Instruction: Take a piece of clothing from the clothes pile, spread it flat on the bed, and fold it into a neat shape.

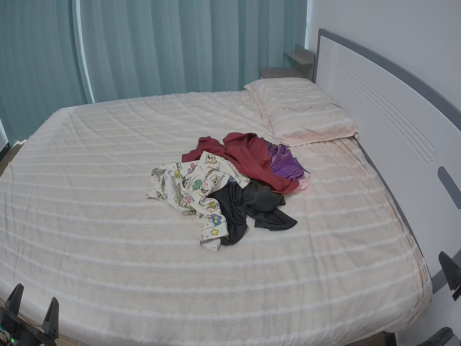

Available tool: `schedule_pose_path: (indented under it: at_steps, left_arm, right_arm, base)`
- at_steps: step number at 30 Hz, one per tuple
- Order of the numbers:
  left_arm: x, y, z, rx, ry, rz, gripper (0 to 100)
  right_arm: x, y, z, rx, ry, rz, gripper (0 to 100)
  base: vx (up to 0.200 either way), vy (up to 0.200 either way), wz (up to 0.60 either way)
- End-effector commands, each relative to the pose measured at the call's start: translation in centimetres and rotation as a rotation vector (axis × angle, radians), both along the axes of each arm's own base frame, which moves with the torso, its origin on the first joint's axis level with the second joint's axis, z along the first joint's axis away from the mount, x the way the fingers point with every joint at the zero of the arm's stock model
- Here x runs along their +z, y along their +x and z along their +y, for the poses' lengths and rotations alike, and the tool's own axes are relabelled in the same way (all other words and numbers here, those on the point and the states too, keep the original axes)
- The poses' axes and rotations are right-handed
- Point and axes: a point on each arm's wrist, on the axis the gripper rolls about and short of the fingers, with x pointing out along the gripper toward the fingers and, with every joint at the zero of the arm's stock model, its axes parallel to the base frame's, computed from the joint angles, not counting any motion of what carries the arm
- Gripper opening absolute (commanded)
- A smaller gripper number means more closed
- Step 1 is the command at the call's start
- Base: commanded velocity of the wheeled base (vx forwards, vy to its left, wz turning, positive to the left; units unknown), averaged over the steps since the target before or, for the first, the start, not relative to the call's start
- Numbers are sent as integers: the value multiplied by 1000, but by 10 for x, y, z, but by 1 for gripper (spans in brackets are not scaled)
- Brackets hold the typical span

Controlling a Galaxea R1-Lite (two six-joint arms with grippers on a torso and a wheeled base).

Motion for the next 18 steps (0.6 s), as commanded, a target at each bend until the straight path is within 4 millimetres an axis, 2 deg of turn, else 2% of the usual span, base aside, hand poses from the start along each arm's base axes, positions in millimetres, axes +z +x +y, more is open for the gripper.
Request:
schedule_pose_path:
  at_steps: [1,2,3,4,5,7,8,9,10,11,12,14,16,17,18]
  left_arm:
    - [-5,1,0,1,-2,17,100]
    - [-5,1,0,-1,-3,17,100]
    - [-5,1,0,1,-2,17,100]
    - [-4,1,0,1,-2,16,100]
    - [-5,1,0,-1,-3,17,100]
    - [-4,1,0,-1,-2,16,100]
    - [-4,1,0,-1,-2,16,100]
    - [-5,1,0,-1,-3,17,100]
    - [-5,1,0,1,-2,17,100]
    - [-5,1,0,-1,-3,17,100]
    - [-5,1,0,-1,-3,17,100]
    - [-5,1,0,1,-2,17,100]
    - [-4,1,0,1,-2,16,100]
    - [-5,1,0,1,-2,17,100]
    - [-5,1,0,1,-2,17,100]
  right_arm:
    - [0,131,10,67,141,420,100]
    - [0,133,11,67,143,423,100]
    - [-8,153,13,67,159,461,100]
    - [-10,158,14,67,161,471,100]
    - [-16,177,16,65,170,499,100]
    - [-27,201,21,59,189,538,100]
    - [-27,201,21,59,189,538,100]
    - [-38,224,28,57,223,556,100]
    - [-42,236,30,51,248,552,100]
    - [-42,237,30,50,253,550,100]
    - [-50,256,37,44,290,544,100]
    - [-61,274,43,24,318,545,100]
    - [-63,276,45,21,319,548,100]
    - [-83,301,56,1,335,558,100]
    - [-90,310,61,-4,341,563,100]
  base:
    - [0,0,0]
    - [0,0,0]
    - [0,0,0]
    - [0,0,0]
    - [0,0,0]
    - [0,0,0]
    - [0,0,0]
    - [0,0,0]
    - [0,0,0]
    - [0,0,0]
    - [0,0,0]
    - [0,0,0]
    - [0,0,0]
    - [0,0,0]
    - [0,0,0]
